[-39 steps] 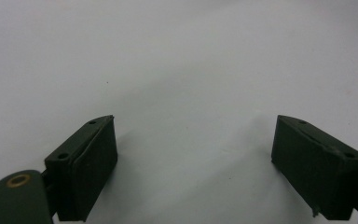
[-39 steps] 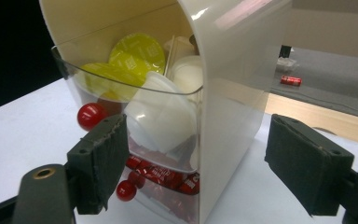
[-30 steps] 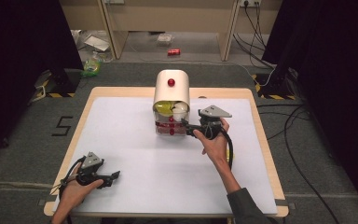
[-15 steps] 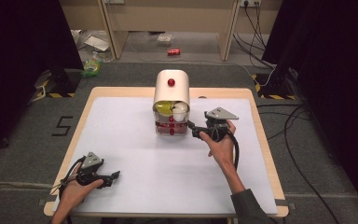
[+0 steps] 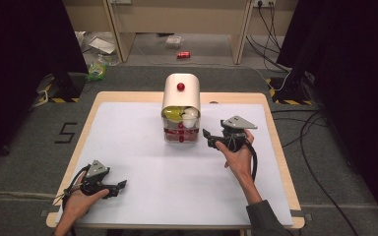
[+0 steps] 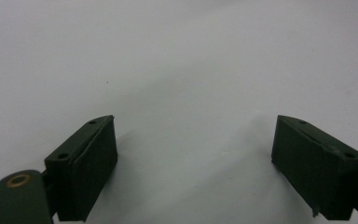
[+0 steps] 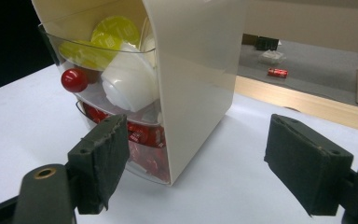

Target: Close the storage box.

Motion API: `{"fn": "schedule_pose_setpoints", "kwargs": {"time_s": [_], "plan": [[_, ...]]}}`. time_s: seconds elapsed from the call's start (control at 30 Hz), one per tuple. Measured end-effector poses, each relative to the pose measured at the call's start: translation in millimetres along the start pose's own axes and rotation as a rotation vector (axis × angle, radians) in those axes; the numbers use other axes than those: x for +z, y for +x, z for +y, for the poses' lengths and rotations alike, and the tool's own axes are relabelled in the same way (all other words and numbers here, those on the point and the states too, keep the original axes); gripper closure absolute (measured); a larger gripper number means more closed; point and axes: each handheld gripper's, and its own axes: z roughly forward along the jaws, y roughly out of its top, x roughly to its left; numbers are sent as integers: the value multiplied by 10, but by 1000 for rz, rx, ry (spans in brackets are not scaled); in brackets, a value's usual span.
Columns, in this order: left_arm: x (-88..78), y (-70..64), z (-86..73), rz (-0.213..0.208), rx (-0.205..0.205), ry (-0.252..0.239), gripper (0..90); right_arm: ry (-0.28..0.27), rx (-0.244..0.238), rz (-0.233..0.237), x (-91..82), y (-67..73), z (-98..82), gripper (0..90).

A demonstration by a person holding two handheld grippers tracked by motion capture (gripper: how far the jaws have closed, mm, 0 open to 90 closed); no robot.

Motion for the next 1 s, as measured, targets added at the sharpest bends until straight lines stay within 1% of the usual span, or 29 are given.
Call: {"fn": "schedule_pose_setpoints", "kwargs": {"time_s": [0.1,0.13,0.17,0.2,0.23,0.33,0.4,0.53,0.67,0.7,0.8,0.87,1.0], "plan": [[3,-1,-1,-5,-3,1,137,5,-3,-4,-19,-1,-13,221],[0,0,0,1,1,0,137,4,-1,-2,-25,-1,-22,222],[3,-1,-1,-5,-3,1,137,5,-4,-1,-30,-2,-28,221],[0,0,0,1,0,0,137,7,-6,-1,-35,-3,-35,221],[3,-2,-1,-5,-3,1,137,12,-6,-2,-41,-2,-44,221],[-1,1,0,1,1,0,137,23,-7,-5,-58,-10,-75,222],[3,-2,-1,-5,-3,1,137,22,-7,-5,-64,-19,-93,221],[-1,1,0,1,0,0,137,30,-4,-9,-86,-35,-127,218],[-1,1,0,1,0,0,137,31,-2,-12,-108,-48,-150,218],[3,-1,-1,-5,-3,1,137,30,-1,-12,-112,-47,-156,218],[-1,2,0,0,0,0,137,32,-2,-10,-130,-48,-171,214],[3,-1,-1,-6,-4,0,137,35,-4,-15,-147,-52,-177,207],[2,1,-1,-7,-5,0,137,29,-3,-13,-174,-60,-195,205]]}}
